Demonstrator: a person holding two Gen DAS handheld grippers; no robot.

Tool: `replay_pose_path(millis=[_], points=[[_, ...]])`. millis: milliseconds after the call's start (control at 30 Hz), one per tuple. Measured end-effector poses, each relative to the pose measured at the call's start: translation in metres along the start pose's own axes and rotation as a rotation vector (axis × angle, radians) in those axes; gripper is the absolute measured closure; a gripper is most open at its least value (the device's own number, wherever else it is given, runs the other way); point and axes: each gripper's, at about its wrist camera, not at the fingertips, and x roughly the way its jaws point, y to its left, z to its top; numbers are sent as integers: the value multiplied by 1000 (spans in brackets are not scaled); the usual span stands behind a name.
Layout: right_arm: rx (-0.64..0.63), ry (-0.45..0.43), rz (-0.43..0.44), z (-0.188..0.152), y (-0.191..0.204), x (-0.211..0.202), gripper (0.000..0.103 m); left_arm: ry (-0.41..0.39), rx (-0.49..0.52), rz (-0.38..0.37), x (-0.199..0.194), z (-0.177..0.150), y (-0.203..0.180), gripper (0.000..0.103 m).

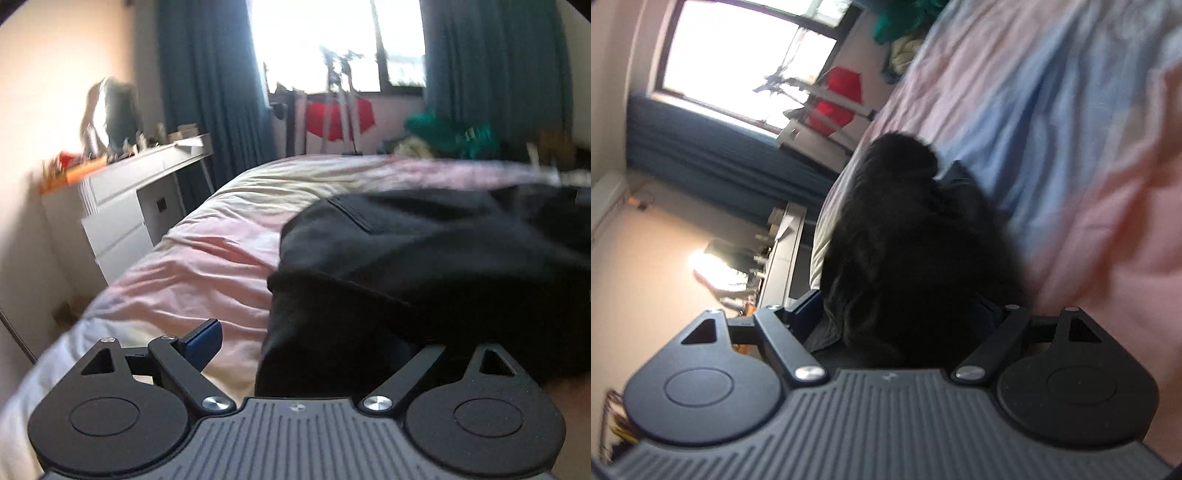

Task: Fold clothes

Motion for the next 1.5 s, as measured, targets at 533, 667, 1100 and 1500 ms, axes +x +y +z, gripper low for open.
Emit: replay_pose_path(millis=[533, 667, 1100, 1500], points=[[-289, -267, -77, -22, 43, -17, 65, -77, -276, -173, 13, 31, 11, 17], [-193, -164, -192, -18, 10, -9, 65, 61, -344, -230, 32, 26, 18, 16], [-229, -76, -287, -16, 4, -17, 13, 125, -402, -250, 44, 26, 32, 16], [-40, 18, -79, -12, -30, 21, 8, 264, -502, -457, 40, 25, 51, 17]])
